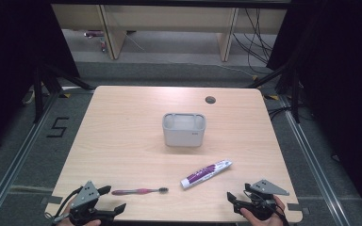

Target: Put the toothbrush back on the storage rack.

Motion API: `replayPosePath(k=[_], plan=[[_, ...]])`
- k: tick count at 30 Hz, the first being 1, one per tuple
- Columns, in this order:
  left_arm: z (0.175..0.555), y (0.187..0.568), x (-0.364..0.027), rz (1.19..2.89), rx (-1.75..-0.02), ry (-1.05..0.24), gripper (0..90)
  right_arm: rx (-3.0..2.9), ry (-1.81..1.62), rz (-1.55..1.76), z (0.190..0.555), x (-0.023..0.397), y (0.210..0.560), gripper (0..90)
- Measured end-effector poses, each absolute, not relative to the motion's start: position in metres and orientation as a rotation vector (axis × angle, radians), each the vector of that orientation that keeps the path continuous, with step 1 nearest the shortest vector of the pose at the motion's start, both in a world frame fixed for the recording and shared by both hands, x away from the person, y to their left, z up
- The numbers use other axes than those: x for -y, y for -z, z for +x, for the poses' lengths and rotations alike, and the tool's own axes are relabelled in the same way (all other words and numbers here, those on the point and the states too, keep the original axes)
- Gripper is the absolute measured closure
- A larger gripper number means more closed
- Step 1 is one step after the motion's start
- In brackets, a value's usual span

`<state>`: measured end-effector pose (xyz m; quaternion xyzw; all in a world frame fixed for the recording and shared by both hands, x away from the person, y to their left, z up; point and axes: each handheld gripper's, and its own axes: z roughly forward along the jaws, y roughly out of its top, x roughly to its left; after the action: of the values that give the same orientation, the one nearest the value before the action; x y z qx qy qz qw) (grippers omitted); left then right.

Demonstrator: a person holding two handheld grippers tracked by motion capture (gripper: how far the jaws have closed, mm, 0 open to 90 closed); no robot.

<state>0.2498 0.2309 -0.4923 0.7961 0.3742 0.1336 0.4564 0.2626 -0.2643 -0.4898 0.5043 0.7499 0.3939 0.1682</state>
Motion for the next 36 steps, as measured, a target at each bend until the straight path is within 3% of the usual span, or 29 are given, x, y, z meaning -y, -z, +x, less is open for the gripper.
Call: replayPosePath(k=[11, 28, 36], plan=[[0.254, 0.494, -0.225, 1.980, -0.916, -0.328, 15.8, -2.162, -1.123, 1.424, 0.264, 0.263, 0.491, 22.7], [0.282, 0.490, -0.199, 2.231, -0.708, -0.342, 34.2, -2.175, -1.140, 1.419, 0.264, 0.262, 0.491, 22.9], [0.291, 0.488, -0.196, 2.272, -0.678, -0.306, 35.9, -2.177, -1.134, 1.408, 0.264, 0.263, 0.491, 23.0]])
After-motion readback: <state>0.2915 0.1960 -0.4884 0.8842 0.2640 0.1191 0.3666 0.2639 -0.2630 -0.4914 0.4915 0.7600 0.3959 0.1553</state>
